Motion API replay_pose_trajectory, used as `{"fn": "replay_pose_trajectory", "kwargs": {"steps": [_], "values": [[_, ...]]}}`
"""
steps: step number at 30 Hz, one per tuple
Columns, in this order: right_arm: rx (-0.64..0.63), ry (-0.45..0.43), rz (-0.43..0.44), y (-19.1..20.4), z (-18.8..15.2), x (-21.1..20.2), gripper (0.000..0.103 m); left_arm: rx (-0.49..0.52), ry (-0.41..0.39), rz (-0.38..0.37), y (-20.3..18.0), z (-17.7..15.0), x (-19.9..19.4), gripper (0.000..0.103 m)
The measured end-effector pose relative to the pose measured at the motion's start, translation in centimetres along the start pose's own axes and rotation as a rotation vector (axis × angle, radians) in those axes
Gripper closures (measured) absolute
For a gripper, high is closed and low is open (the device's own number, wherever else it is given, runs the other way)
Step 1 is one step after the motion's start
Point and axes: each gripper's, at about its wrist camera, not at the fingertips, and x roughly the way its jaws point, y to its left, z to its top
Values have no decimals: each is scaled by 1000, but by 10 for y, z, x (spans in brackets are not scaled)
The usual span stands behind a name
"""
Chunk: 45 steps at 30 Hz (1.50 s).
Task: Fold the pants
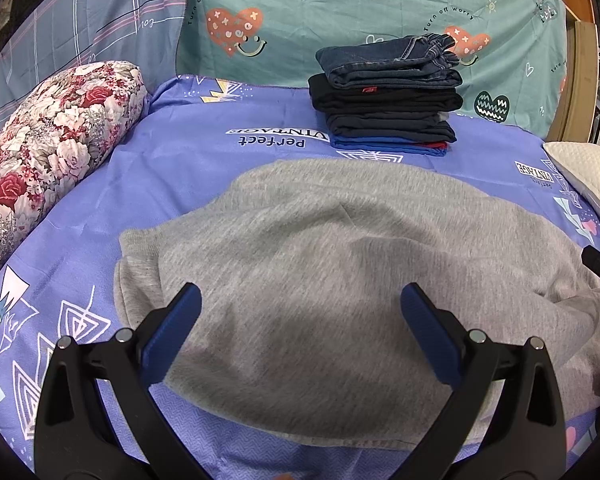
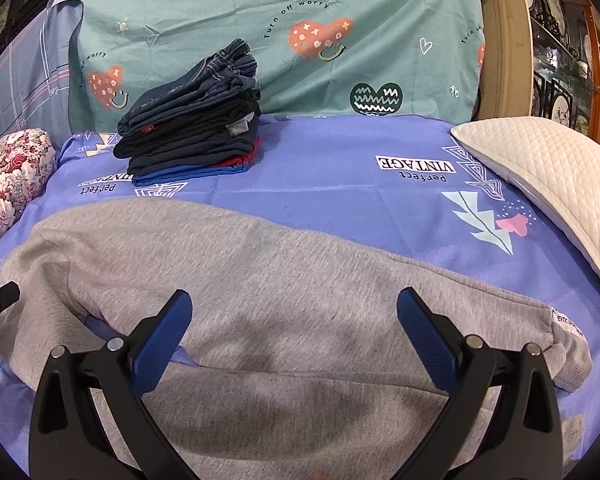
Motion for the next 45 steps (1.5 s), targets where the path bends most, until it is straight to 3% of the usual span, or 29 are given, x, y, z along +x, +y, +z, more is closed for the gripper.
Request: {"fn": "replay_pose_trajectory", "kwargs": {"steps": [21, 23, 26, 28, 30, 33, 36, 38, 41, 43, 45], "values": [[51, 9, 32, -4, 0, 3, 1, -5, 4, -8, 1, 0, 0, 2], [49, 7, 33, -4, 1, 3, 1, -38, 20, -59, 9, 2, -1, 2], [63, 15, 83, -5, 2, 4, 1, -201, 16, -171, 48, 7, -14, 2], [90, 22, 152, -7, 2, 1, 1, -301, 65, -215, 80, 8, -14, 2], [81, 59, 224, -2, 7, 1, 1, -372, 143, -192, 117, 10, -4, 2], [-9, 93, 300, 20, 29, 1, 1, -456, 255, -142, 163, 5, 19, 2], [-136, 132, 368, 57, 71, 9, 2, -567, 390, -210, 189, -6, 52, 2], [-235, 193, 410, 89, 100, 31, 6, -582, 403, -225, 190, -6, 64, 2], [-340, 291, 482, 141, 135, 75, 23, -543, 416, -240, 182, 7, 80, 2], [-394, 343, 469, 180, 154, 117, 44, -532, 420, -261, 175, 12, 88, 2], [-425, 394, 496, 210, 163, 150, 52, -465, 421, -255, 163, 21, 93, 3]]}}
